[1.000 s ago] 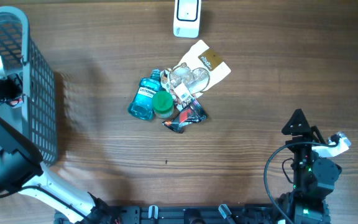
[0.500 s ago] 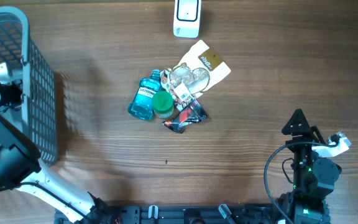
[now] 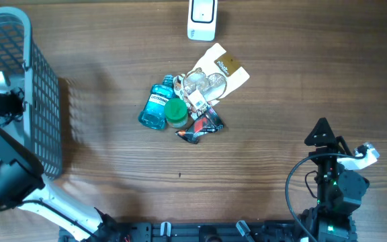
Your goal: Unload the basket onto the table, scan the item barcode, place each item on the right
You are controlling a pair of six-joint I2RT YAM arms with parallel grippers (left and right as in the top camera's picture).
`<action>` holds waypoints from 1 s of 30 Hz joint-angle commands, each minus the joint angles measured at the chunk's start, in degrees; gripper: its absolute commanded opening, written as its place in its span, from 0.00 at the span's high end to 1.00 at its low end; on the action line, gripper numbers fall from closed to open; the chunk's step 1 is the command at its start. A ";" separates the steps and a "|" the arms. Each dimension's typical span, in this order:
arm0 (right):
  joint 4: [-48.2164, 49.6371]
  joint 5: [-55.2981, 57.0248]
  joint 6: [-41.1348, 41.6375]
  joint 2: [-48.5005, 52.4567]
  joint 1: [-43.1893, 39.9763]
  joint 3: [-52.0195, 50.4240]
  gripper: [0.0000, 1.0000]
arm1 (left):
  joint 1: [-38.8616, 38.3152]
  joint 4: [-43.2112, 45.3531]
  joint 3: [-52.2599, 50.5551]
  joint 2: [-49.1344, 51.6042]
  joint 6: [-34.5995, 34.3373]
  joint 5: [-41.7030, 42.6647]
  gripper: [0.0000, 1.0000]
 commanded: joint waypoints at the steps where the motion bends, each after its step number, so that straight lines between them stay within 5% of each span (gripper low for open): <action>1: 0.17 0.96 -1.03 0.04 -0.17 -0.04 0.00 | 0.07 -0.90 -0.04 -10.86 -1.55 0.28 0.31; 8: 0.17 0.96 -1.03 0.04 -0.15 -0.04 0.00 | 0.04 -4.00 -0.04 -27.50 -9.49 5.11 0.35; 14: 0.17 0.96 -1.03 0.04 -0.15 -0.04 0.00 | -1.90 -6.58 -0.04 -42.47 -17.70 36.68 0.36; 20: 0.17 0.96 -1.05 0.04 -0.17 -0.04 0.00 | -10.60 -6.69 -0.04 -50.56 -18.21 50.10 0.34; 24: 0.17 0.96 -1.05 0.04 -0.15 -0.04 0.00 | -21.11 -6.32 -0.04 -54.05 -15.78 50.07 0.30; 30: 0.17 0.96 -1.05 0.04 -0.15 -0.04 0.00 | -37.03 -6.19 -0.04 -56.76 0.22 50.07 0.30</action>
